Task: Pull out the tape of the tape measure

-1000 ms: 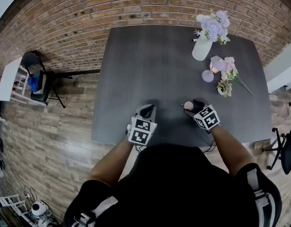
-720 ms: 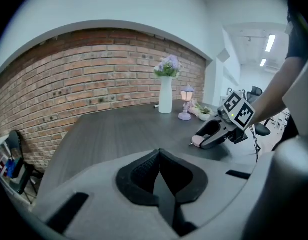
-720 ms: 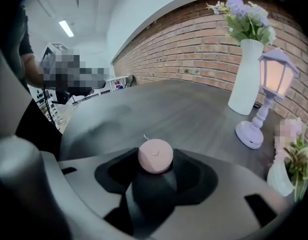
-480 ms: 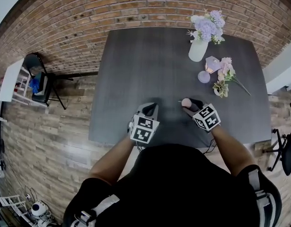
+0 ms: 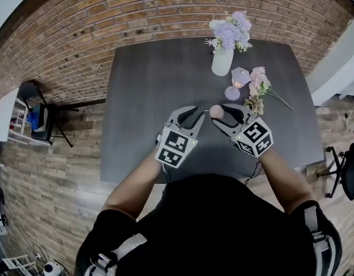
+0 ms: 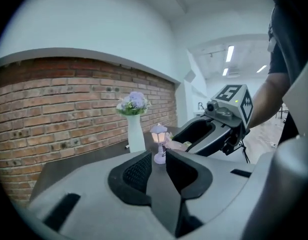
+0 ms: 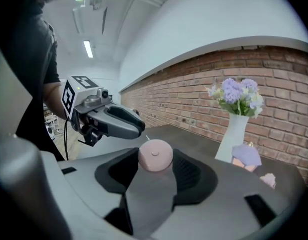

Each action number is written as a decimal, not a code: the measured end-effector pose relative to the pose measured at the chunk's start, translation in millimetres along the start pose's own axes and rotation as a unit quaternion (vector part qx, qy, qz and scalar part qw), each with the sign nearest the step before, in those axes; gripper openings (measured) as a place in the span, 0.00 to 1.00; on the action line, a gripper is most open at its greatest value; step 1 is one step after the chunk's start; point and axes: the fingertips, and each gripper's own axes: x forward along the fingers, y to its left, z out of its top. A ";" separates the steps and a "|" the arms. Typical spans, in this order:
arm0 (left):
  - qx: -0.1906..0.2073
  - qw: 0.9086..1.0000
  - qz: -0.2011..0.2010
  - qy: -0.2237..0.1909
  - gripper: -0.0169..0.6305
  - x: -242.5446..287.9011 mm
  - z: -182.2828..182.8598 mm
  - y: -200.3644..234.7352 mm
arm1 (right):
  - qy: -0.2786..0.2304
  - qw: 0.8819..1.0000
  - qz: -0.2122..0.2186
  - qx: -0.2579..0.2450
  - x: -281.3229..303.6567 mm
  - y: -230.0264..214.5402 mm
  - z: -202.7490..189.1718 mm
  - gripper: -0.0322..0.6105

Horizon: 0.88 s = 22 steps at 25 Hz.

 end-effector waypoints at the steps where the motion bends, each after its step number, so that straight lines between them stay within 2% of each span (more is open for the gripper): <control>1: 0.005 1.000 -0.010 -0.006 0.14 1.8 4.3 -3.2 | -0.004 1.000 0.000 -0.004 -2.2 0.3 3.8 0.38; 5: 0.026 0.999 -0.030 -0.015 0.14 7.7 14.0 -12.8 | -0.013 1.000 0.006 -0.021 -12.6 2.1 10.3 0.38; 9: 0.040 0.998 -0.050 -0.024 0.06 8.0 19.3 -21.2 | -0.025 0.999 0.016 -0.028 -22.2 6.0 13.6 0.38; 14: 0.051 0.996 -0.074 -0.029 0.04 7.1 20.9 -30.6 | -0.029 0.999 0.021 -0.027 -27.9 7.8 10.3 0.38; 19: 0.048 0.995 -0.077 -0.036 0.04 5.0 20.3 -31.0 | -0.028 0.999 0.022 -0.025 -29.5 7.4 6.3 0.38; 22: 0.059 0.992 -0.109 -0.032 0.07 0.8 17.9 -35.6 | -0.026 0.998 0.028 -0.039 -31.3 8.1 7.5 0.38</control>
